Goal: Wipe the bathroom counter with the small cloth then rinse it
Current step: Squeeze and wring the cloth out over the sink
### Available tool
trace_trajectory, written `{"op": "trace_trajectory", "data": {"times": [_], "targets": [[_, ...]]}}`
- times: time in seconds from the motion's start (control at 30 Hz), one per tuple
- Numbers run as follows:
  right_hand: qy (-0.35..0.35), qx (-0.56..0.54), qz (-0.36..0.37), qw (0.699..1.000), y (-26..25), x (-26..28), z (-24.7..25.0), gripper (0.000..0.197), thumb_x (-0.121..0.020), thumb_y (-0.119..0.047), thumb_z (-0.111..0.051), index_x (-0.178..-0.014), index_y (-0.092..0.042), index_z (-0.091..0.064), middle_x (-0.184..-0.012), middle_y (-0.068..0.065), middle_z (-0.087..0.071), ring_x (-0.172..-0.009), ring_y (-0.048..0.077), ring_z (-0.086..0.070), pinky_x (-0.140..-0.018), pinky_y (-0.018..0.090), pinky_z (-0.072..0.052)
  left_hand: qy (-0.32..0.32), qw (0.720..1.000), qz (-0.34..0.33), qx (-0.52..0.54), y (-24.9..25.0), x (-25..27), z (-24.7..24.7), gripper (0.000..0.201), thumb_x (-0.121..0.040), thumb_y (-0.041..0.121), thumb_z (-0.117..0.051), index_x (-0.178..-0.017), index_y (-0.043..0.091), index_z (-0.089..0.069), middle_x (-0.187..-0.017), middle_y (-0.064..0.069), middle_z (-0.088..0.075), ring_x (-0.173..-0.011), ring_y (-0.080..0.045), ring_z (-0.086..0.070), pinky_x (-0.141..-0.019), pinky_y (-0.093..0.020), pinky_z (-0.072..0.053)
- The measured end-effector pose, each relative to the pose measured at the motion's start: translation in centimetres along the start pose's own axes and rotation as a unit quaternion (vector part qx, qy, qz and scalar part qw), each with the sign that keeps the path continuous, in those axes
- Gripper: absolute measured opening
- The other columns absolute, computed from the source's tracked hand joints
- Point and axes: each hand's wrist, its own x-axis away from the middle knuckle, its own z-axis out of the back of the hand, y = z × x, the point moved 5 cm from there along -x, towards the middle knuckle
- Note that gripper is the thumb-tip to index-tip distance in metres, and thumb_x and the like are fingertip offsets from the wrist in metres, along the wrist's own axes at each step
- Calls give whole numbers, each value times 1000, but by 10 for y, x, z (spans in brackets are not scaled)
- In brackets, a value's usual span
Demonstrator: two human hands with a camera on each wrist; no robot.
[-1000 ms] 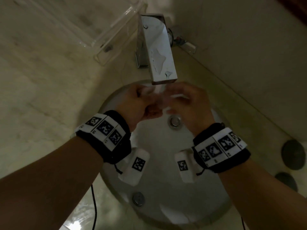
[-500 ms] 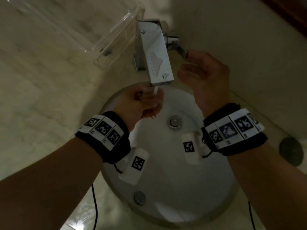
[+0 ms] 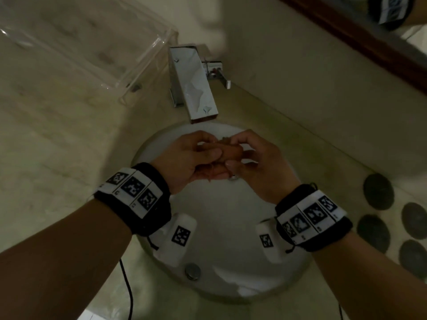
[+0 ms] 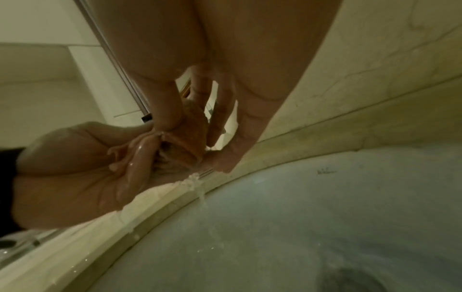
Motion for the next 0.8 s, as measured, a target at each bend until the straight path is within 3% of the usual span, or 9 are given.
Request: {"op": "trace_trajectory", "data": {"times": [0.13, 0.2, 0.3, 0.43, 0.5, 0.57, 0.63, 0.7, 0.8], "targets": [[26, 46, 37, 998, -9, 20, 10, 25, -79, -5, -73, -85, -13, -50, -111, -2, -64, -108, 5, -59, -75, 19, -55, -28, 998, -1, -54, 4, 5, -18, 10, -90, -4, -59, -91, 5, -56, -94, -16, -63, -78, -27, -69, -81, -47, -60], [34, 55, 40, 997, -16, 30, 16, 28, -79, -5, -74, -81, -5, -46, -102, 0, -67, -93, 3, -65, -70, 19, -55, -30, 994, -10, -108, 6, 8, -24, 9, -90, 0, -63, -85, 7, -58, -84, -10, -63, -69, -20, -66, -84, -47, -60], [60, 61, 25, 996, -25, 44, 25, 35, -77, -11, -77, -78, -4, -43, -81, 3, -67, -62, 1, -63, -55, 14, -50, -38, 983, -29, -175, 9, 11, -33, 17, -89, 1, -64, -76, 8, -55, -90, -20, -62, -73, -25, -62, -84, -45, -57], [99, 124, 2, 987, -28, 57, 35, 42, -71, -34, -81, -77, -15, -44, -74, 6, -63, -59, 17, -52, -54, 34, -49, -109, 973, -43, -201, 9, 16, -46, 28, -74, -1, -71, -64, 8, -46, -74, -20, -55, -66, -27, -58, -64, -37, -53], [82, 133, 4, 988, -32, 63, 33, 44, -70, -38, -81, -73, -16, -43, -65, 1, -54, -55, 16, -42, -51, 31, -42, -131, 940, -56, -310, 5, 21, -53, 35, -74, -3, -76, -67, 9, -44, -63, -16, -52, -57, -24, -56, -55, -33, -50], [69, 164, 6, 984, -39, 68, 30, 43, -71, -41, -80, -73, -16, -45, -61, -6, -48, -54, 8, -39, -50, 25, -39, -149, 892, -59, -422, -1, 28, -62, 32, -70, 8, -81, -86, 12, -54, -73, -13, -65, -63, -22, -65, -59, -37, -57], [74, 182, -16, 980, -43, 74, 31, 40, -71, -42, -80, -77, -16, -50, -67, -8, -54, -55, 6, -47, -51, 23, -44, -161, 850, -70, -496, -7, 34, -70, 47, -65, 26, -82, -106, 28, -58, -93, 1, -72, -83, -16, -71, -75, -40, -60], [84, 151, -55, 983, -44, 80, 35, 36, -72, -42, -80, -84, -18, -56, -80, -4, -64, -58, 10, -60, -53, 28, -54, -126, 820, -109, -548, -4, 38, -77, 38, -70, 34, -80, -103, 32, -62, -93, 10, -71, -87, -11, -69, -80, -38, -58], [105, 120, -53, 986, -43, 90, 38, 29, -76, -41, -76, -98, -28, -61, -107, -4, -63, -81, 14, -67, -69, 36, -60, -74, 832, -143, -532, 8, 42, -82, 14, -81, 28, -74, -94, 26, -68, -75, 13, -70, -70, -4, -66, -62, -22, -55]]}}
